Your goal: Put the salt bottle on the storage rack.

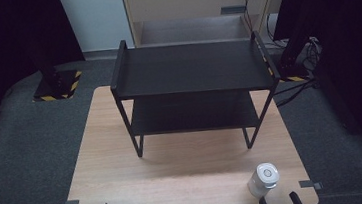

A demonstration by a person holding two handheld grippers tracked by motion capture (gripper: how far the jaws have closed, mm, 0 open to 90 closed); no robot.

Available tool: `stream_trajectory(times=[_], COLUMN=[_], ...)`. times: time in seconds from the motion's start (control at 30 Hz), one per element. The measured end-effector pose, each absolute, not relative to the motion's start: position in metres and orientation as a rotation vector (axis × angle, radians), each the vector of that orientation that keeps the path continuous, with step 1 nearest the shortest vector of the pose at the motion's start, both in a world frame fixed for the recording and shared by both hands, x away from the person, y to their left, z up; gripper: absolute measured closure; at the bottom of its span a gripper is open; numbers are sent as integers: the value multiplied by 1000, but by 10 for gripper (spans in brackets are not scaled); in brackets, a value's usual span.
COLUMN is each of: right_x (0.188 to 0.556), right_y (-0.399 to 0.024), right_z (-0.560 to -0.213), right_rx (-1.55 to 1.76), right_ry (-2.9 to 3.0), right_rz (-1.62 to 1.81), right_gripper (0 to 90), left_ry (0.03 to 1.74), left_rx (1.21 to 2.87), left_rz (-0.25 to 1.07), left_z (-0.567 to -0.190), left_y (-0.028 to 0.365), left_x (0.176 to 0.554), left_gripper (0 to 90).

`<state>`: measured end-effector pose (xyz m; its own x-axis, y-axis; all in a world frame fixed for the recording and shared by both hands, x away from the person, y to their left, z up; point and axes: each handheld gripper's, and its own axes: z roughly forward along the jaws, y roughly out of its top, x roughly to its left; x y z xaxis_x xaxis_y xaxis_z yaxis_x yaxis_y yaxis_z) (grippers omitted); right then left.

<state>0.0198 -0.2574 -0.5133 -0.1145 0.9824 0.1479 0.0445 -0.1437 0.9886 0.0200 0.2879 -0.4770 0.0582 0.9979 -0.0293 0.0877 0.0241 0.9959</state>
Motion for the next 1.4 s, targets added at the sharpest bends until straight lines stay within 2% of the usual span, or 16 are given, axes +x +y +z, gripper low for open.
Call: stream_trajectory(times=[0.63, 1.03, 1.17, 1.4], right_x=[31, 54, 62, 75], right_y=[-253, -249, -248, -242], right_z=[-514, -519, -519, -520], right_rx=[1285, 1298, 1290, 1231], right_ry=[1280, 1280, 1283, 1283], right_rz=[1362, 1330, 1330, 1309], right_gripper=[20, 21, 45, 143], left_ry=[1238, 1234, 1236, 1234], left_rx=[1288, 1290, 1289, 1299], left_rz=[1093, 1088, 1089, 1079], left_z=[-477, -477, -478, -478], left_y=[288, 288, 288, 288], left_x=[23, 23, 24, 26], left_gripper=[20, 22, 23, 26])
